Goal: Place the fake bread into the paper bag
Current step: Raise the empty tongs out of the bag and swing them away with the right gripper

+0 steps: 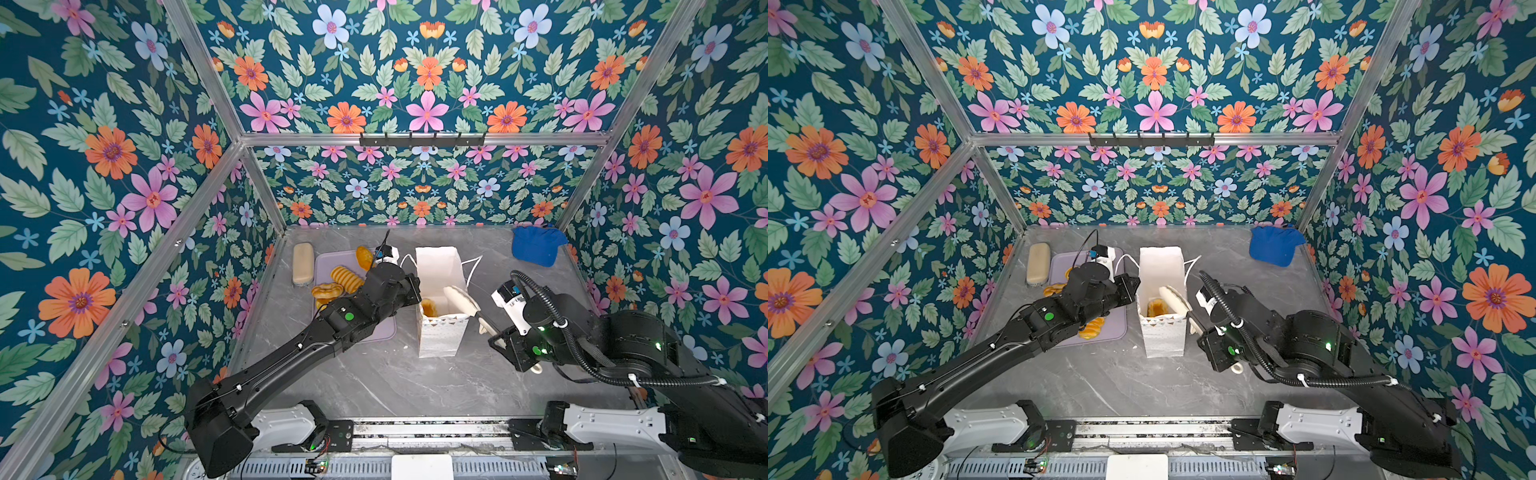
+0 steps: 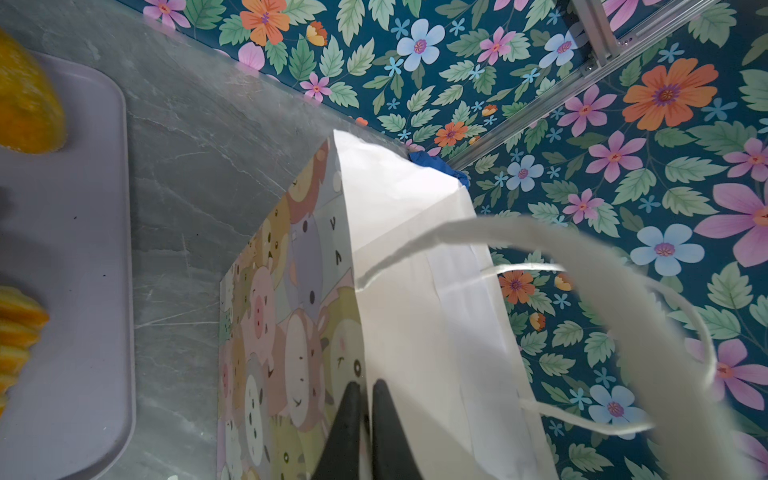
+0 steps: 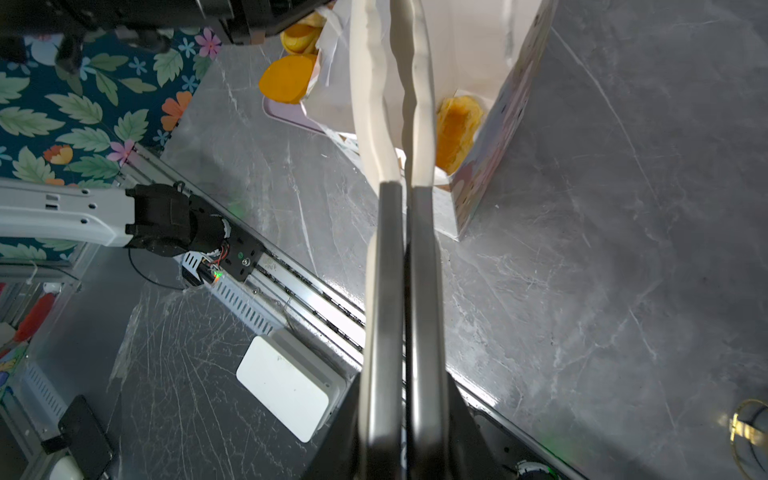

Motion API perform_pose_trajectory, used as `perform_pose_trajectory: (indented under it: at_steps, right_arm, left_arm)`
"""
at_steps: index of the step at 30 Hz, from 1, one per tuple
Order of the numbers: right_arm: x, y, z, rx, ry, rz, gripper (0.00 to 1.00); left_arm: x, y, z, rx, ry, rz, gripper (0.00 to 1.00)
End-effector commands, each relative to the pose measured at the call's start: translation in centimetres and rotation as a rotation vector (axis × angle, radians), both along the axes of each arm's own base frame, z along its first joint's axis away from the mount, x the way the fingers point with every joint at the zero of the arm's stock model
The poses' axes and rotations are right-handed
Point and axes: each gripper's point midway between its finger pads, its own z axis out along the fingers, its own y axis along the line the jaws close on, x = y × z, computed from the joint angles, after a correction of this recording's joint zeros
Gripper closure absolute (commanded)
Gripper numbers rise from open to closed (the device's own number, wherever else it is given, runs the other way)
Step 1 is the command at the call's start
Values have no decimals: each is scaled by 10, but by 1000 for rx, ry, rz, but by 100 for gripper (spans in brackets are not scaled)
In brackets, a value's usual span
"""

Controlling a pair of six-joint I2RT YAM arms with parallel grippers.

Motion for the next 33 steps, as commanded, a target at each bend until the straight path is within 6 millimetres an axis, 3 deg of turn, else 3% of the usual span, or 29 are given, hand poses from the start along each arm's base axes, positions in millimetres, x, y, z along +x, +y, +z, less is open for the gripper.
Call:
perform_pose_trajectory:
  at_steps: [1, 4, 8, 13, 18, 25, 28, 33]
  right_arm:
    - [-4, 10, -4, 7, 7, 20, 75]
    - [-9, 21, -10, -12, 14, 72, 75]
    - [-13, 30, -12, -16, 12, 113, 75]
    - [-13, 26, 8, 43, -44, 131, 75]
    - [-1, -7, 41, 66, -170, 43, 72]
    - [24, -67, 79, 75, -334, -200, 66]
    - [33, -78, 77, 62, -317, -283, 66]
    - [50, -55, 50, 72, -183, -288, 68]
  left_arm:
    - [-1, 1, 4, 0, -14, -4, 91]
    - [-1, 4, 6, 6, -17, -3, 84]
    - [-1, 6, 6, 10, -18, -3, 86]
    - [0, 5, 5, 11, -16, -12, 92]
    - [1, 2, 8, 2, -15, -26, 100]
    - [-1, -2, 16, -20, -20, -53, 100]
    - [-1, -4, 20, -28, -25, -58, 100]
    - [0, -5, 21, -31, -24, -62, 100]
